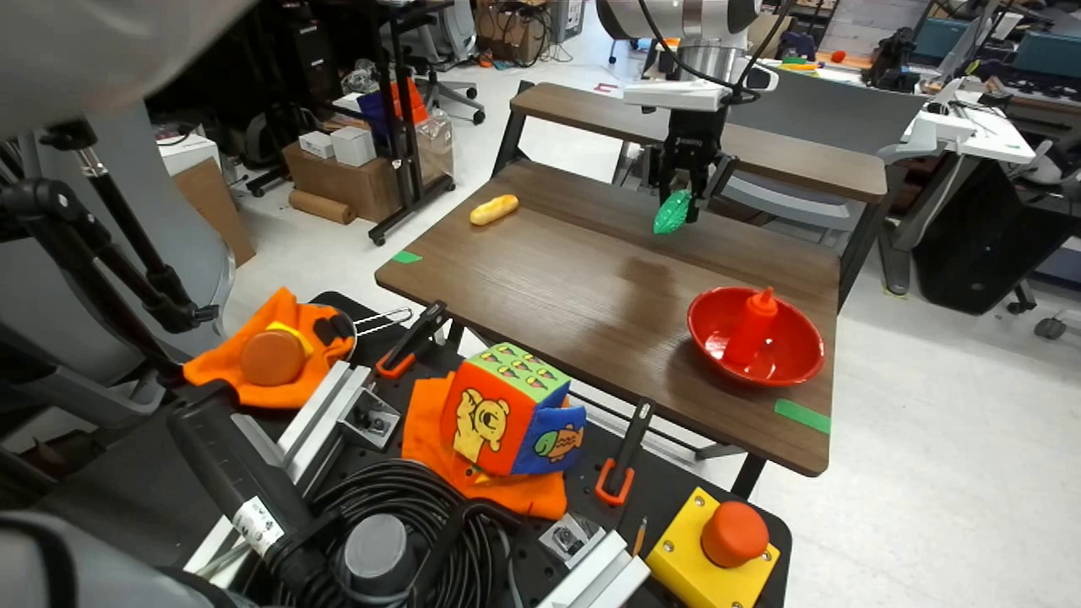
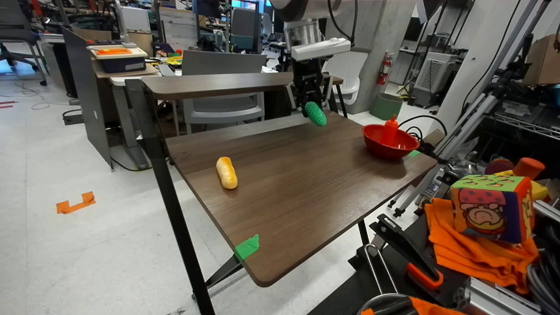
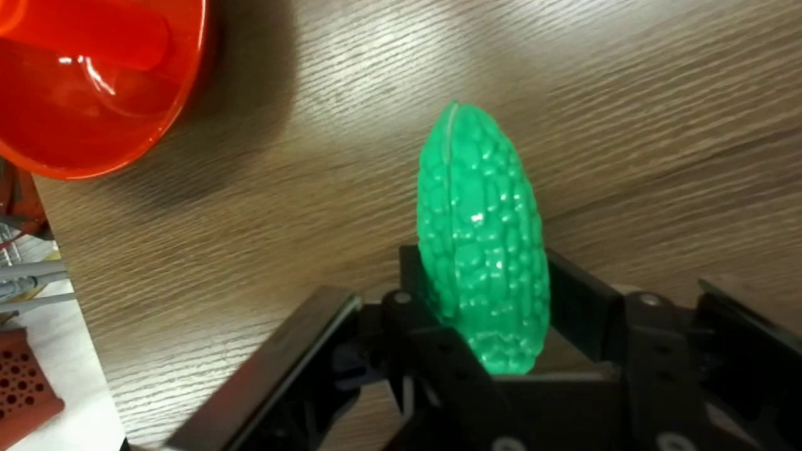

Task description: Move the green object to the right

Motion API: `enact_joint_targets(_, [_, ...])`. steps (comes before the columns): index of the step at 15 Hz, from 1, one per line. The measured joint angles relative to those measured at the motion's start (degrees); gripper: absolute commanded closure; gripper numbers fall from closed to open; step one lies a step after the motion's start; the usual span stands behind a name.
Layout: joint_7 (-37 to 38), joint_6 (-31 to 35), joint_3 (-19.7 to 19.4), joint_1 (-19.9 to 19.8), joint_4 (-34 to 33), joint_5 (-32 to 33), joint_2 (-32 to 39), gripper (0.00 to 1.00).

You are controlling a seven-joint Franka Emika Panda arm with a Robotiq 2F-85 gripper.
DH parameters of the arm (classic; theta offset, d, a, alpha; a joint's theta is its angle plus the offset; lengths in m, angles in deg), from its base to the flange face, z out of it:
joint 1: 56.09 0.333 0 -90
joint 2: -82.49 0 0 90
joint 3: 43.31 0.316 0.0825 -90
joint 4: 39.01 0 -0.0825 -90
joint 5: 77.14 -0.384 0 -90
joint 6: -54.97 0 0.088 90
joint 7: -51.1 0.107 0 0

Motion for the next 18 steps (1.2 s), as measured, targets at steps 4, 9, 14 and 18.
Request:
enact_joint_targets(4, [0.0, -0.54, -0.72, -1.17, -5.52, 0.05, 4.93, 0.78])
enact_joint_targets(9, [0.01, -3.68, -2.12, -1.66, -10.88, 0.29, 9.79, 0.28])
enact_joint_targets(14, [-0.16, -6.22, -2.37, -1.48, -13.94, 0.3, 11.35, 0.01])
enact_joint_targets(18, [-2.4, -6.19, -2.14, -0.43, -15.67, 0.25, 9.92, 0.0])
